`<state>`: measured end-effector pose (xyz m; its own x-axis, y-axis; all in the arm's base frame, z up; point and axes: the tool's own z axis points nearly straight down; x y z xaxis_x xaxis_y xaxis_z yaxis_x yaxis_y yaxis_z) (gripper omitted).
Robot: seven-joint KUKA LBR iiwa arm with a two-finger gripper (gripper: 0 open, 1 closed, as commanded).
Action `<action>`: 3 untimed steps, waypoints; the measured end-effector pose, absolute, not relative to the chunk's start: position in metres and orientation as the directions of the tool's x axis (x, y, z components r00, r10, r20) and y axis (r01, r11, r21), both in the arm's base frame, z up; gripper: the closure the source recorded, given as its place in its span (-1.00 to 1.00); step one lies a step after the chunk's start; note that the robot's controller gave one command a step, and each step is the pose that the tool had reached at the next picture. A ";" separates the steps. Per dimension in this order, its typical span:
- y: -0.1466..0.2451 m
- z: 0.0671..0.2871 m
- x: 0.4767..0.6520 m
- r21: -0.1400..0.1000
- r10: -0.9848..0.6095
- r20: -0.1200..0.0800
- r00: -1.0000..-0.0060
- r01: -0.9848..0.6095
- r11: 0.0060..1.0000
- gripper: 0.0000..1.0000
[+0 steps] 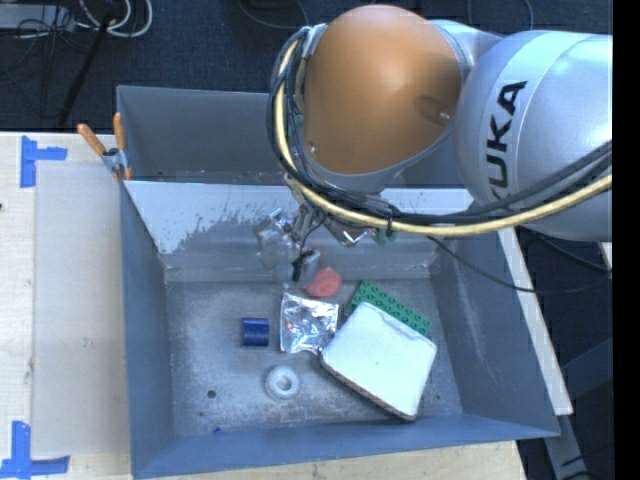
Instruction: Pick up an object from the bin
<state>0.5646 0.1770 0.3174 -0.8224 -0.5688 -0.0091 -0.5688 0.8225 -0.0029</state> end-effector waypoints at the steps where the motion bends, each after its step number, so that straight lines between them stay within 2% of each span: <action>1: 0.183 0.238 0.594 0.003 -0.654 0.004 -0.756 -0.654 0.756 1.00; 2: 0.182 0.243 0.595 0.001 -0.652 -0.001 -0.759 -0.652 0.759 -1.00; 3: 0.091 0.177 0.588 0.001 -0.868 0.002 -0.496 -0.868 0.496 -1.00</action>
Offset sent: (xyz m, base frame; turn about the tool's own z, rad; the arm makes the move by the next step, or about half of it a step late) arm 0.0299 0.0052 -0.0743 -0.1081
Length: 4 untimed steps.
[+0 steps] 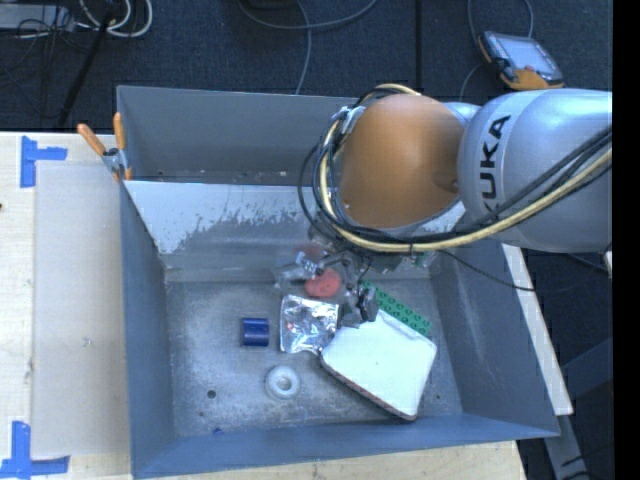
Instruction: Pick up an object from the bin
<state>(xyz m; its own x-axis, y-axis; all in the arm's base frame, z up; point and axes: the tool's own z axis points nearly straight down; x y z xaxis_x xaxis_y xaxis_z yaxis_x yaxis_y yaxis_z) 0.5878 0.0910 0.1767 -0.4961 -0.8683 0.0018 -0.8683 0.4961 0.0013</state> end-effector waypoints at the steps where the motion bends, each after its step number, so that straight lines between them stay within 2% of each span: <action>1: 0.104 0.098 0.614 0.005 -0.990 -0.001 -0.144 -0.990 0.144 -1.00; 2: 0.102 0.101 0.616 0.002 -0.989 -0.002 -0.151 -0.989 0.151 1.00; 3: 0.066 0.197 0.600 -0.007 -0.986 -0.002 -0.165 -0.986 0.165 1.00; 4: 0.125 0.136 0.607 0.006 -0.992 -0.003 -0.126 -0.992 0.126 1.00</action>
Offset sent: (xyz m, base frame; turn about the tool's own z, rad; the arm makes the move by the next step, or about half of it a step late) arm 0.0280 0.0110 -0.0754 -0.3743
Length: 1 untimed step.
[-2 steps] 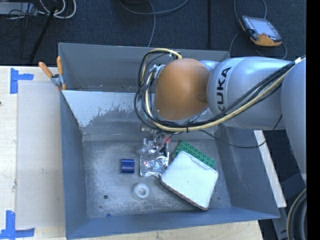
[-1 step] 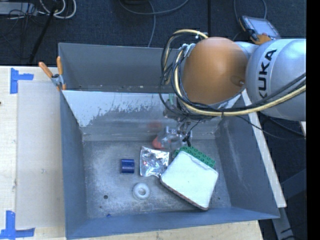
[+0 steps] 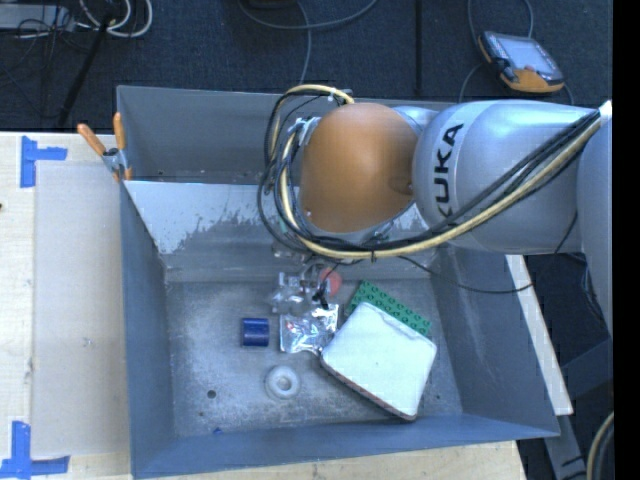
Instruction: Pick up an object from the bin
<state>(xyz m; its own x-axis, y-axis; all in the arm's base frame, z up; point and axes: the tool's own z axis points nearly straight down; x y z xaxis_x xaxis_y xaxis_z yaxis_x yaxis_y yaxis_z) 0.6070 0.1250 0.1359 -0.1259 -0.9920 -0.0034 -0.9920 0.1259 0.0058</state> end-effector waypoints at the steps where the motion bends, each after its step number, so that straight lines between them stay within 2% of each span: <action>1: 0.193 0.199 0.572 -0.004 -0.995 -0.007 -0.101 -0.995 0.101 1.00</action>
Offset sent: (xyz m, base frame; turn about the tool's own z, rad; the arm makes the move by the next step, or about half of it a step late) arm -0.0338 0.0626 0.0596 -0.0197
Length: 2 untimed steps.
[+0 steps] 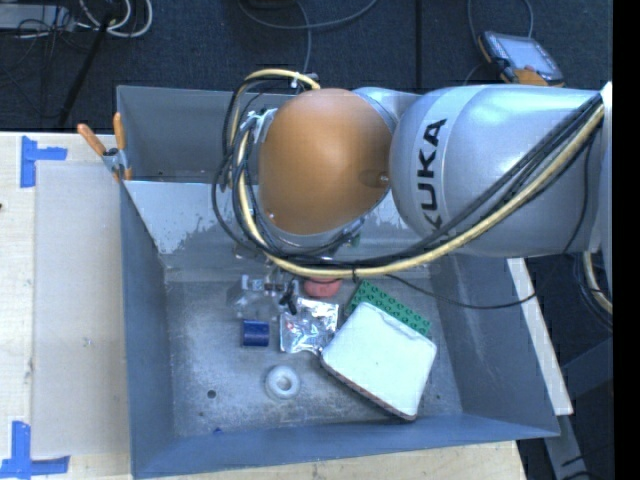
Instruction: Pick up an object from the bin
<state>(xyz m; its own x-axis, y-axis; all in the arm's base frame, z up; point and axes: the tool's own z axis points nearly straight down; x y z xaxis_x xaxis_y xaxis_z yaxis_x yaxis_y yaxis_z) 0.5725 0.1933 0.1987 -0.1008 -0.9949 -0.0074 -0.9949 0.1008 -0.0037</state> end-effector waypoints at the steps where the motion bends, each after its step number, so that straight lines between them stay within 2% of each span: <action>1: 0.183 0.235 0.524 0.000 -0.946 -0.002 0.323 -0.946 -0.323 1.00; 2: 0.182 0.234 0.525 0.002 -0.948 -0.003 0.319 -0.948 -0.319 -1.00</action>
Offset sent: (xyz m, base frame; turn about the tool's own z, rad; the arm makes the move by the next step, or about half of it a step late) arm -0.0478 -0.0118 0.0358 -0.4295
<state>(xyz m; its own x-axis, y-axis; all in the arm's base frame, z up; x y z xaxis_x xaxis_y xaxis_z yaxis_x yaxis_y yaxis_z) 0.5245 0.1820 0.2338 0.3188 -0.9478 -0.0025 -0.9478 -0.3188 0.0020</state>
